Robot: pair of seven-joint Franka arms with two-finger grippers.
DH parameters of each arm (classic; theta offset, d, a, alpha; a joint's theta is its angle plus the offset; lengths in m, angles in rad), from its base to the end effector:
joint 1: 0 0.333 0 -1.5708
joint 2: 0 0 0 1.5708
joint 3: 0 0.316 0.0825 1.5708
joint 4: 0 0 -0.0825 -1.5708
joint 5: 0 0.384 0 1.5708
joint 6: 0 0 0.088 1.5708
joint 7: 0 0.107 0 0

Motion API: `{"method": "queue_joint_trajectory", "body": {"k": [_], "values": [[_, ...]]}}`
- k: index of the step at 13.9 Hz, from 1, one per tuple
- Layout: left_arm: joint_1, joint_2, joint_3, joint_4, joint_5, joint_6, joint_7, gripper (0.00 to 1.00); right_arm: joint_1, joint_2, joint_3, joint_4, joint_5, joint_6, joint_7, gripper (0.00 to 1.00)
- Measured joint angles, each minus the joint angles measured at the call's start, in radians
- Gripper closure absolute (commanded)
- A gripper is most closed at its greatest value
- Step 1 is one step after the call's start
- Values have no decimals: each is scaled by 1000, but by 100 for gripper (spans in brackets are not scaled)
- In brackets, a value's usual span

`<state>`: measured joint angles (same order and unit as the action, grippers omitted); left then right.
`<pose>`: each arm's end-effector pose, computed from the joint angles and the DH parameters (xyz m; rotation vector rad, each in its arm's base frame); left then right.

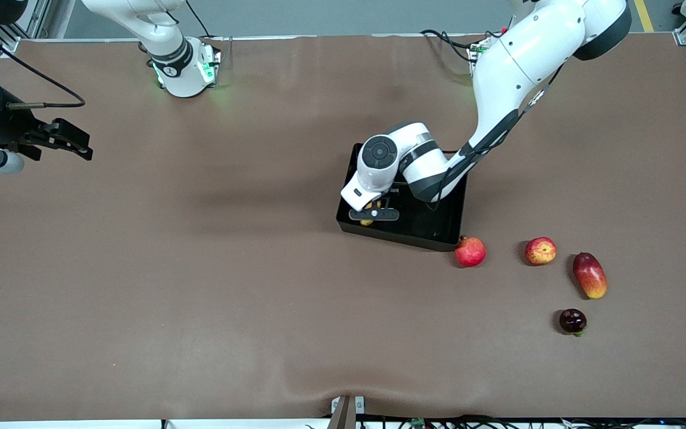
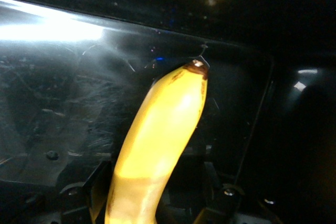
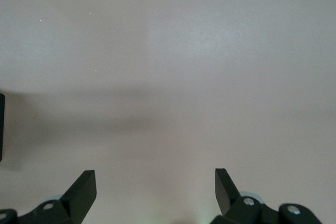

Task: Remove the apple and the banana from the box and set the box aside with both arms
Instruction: 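Grasp the yellow banana with the left gripper and lift it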

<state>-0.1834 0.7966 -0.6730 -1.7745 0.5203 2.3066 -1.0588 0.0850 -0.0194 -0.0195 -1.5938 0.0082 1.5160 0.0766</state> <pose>0.4553 -0.4606 0.1814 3.1137 -0.0457 -0.1624 0.5410 0.0363 0.6197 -3.1358 0.0171 0.0923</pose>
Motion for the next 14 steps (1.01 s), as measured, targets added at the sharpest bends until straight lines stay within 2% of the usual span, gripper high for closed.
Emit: {"method": "queue_joint_trajectory", "body": {"k": [3, 4, 10, 14], "values": [[0, 10, 0, 1, 3, 14, 0, 92, 1, 0, 0, 0, 0, 0, 0, 0], [-1, 10, -1, 3, 3, 14, 0, 100, 2, 0, 0, 0, 0, 0, 0, 0], [-1, 10, 0, 32, 3, 13, 0, 100, 11, 2, 0, 0, 0, 0, 2, 0], [-1, 4, -10, 134, 4, -77, 0, 100, 14, 6, 0, -13, 2, 0, 3, 0]]}}
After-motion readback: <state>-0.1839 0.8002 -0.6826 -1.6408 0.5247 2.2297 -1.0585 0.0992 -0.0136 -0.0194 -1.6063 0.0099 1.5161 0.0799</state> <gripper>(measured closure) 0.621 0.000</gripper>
